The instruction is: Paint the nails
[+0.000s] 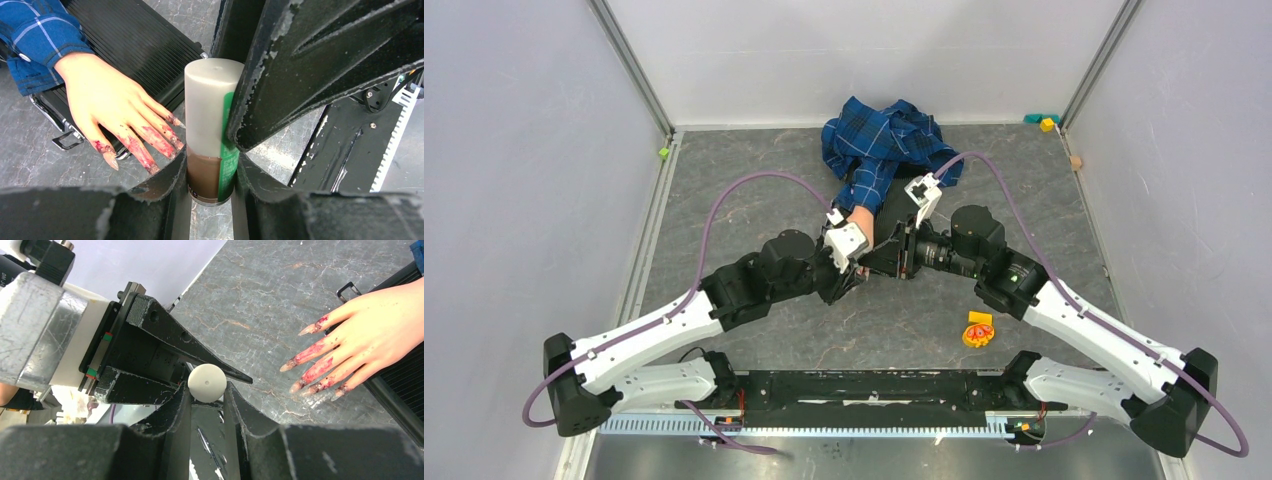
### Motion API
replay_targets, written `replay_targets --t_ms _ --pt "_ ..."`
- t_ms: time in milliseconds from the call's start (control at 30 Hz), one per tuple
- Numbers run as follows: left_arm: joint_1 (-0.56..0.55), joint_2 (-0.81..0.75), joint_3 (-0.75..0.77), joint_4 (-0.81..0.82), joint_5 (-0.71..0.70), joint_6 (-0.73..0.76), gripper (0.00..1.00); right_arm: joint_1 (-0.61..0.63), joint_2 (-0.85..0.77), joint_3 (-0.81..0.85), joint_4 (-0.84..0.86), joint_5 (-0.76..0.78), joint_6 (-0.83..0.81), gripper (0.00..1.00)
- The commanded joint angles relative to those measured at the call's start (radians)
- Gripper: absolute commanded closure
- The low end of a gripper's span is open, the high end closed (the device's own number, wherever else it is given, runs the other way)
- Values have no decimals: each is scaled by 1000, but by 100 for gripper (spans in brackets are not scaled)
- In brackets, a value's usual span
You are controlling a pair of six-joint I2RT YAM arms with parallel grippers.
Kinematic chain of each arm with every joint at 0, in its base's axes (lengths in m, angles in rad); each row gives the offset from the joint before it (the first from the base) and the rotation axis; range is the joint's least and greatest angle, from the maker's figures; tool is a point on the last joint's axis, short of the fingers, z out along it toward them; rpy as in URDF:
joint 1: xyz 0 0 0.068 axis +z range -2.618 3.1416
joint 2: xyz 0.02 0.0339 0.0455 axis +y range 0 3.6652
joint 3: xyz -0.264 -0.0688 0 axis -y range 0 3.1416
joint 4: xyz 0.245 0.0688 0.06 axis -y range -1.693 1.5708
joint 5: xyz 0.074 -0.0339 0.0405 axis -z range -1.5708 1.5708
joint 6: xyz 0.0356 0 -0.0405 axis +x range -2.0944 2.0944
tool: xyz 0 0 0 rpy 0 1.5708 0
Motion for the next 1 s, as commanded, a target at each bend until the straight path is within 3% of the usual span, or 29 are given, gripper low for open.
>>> replay_targets --t_ms 0,533,767,967 --pt "-2 -31 59 15 16 -64 98 10 -32 15 14 15 -62 100" --pt "-1 -124 71 -30 439 34 98 10 -69 44 -56 -160 -259 100" --pt "-2 -121 50 15 447 8 98 8 -98 35 -39 -142 -237 98" --pt "-1 -133 27 80 200 -94 98 9 -170 -30 144 -42 -127 37"
